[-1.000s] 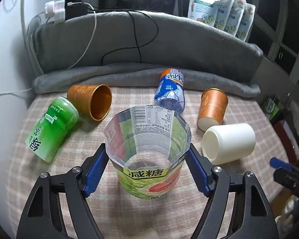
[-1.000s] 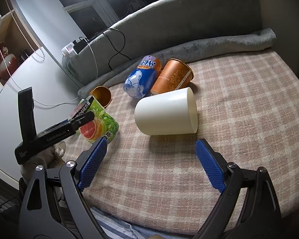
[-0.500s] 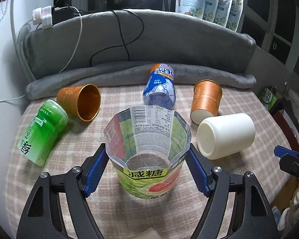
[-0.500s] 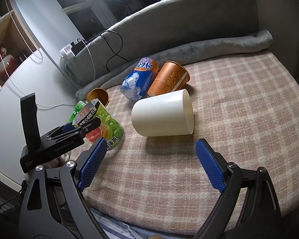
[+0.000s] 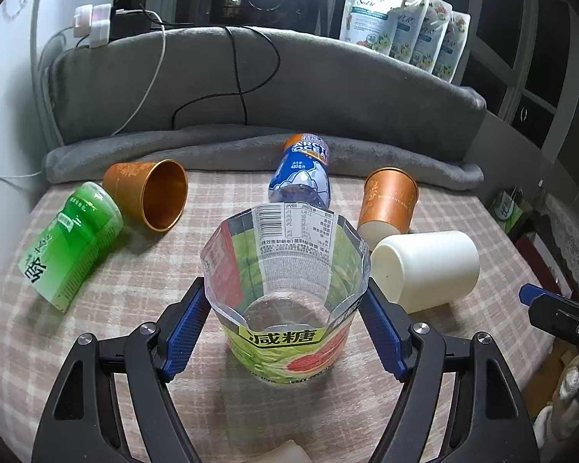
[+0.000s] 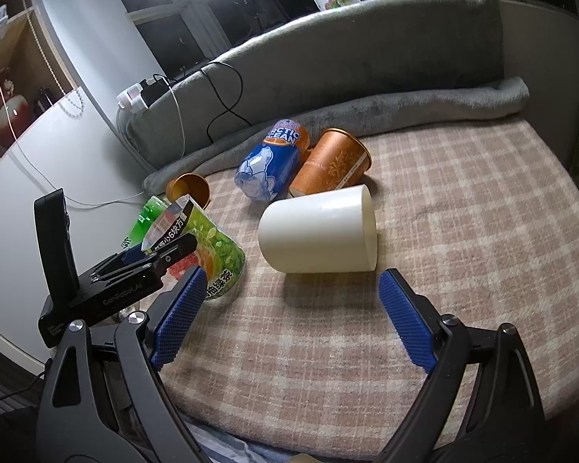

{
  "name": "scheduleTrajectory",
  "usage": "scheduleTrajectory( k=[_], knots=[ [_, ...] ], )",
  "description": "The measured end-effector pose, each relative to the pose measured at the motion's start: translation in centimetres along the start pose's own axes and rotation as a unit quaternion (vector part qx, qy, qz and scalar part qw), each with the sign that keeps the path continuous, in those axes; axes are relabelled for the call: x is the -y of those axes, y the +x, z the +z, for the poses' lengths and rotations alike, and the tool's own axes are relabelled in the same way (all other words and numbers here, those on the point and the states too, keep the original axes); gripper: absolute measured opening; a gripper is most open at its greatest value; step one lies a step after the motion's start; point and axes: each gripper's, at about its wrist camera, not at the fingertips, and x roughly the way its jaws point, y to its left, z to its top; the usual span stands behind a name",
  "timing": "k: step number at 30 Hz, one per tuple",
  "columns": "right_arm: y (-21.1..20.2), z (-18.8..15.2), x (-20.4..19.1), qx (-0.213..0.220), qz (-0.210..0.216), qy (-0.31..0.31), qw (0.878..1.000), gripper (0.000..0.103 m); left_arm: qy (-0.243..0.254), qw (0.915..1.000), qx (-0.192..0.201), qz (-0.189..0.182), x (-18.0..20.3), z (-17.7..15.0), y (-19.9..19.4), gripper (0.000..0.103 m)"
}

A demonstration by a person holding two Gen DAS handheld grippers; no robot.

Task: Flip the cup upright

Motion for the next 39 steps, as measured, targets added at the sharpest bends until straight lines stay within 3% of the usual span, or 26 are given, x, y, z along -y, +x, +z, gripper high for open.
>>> scheduleTrajectory(
  k=[13, 24, 28, 32, 39],
  knots=[
    [0.1, 0.1, -2.2, 0.014, -0.019, -0.041, 0.999, 0.093, -0.017, 0.9992, -0.020, -0.031, -0.6, -0.3, 0.3, 0.081],
    [0.1, 0.5, -3.0, 0.034, -0.029, -0.056, 0.997, 0.093, 0.010, 0.9995, -0.005, -0.031, -0.5, -1.2, -2.8, 0.081],
    [-0.4, 0.7, -3.7, 0.060, -0.048, -0.075, 0.994, 0.093, 0.007, 0.9993, 0.022, -0.029, -1.1, -1.3, -5.0, 0.081],
    [-0.9, 1.0, -4.6, 0.086, -0.069, -0.097, 0.989, 0.093, 0.012, 0.9966, 0.081, 0.001, -1.5, -0.9, -7.8, 0.081],
    [-1.5, 1.7, -5.7, 0.133, -0.108, -0.115, 0.979, 0.093, 0.019, 0.9815, 0.179, 0.066, -1.5, 0.0, -11.5, 0.083]
  ],
)
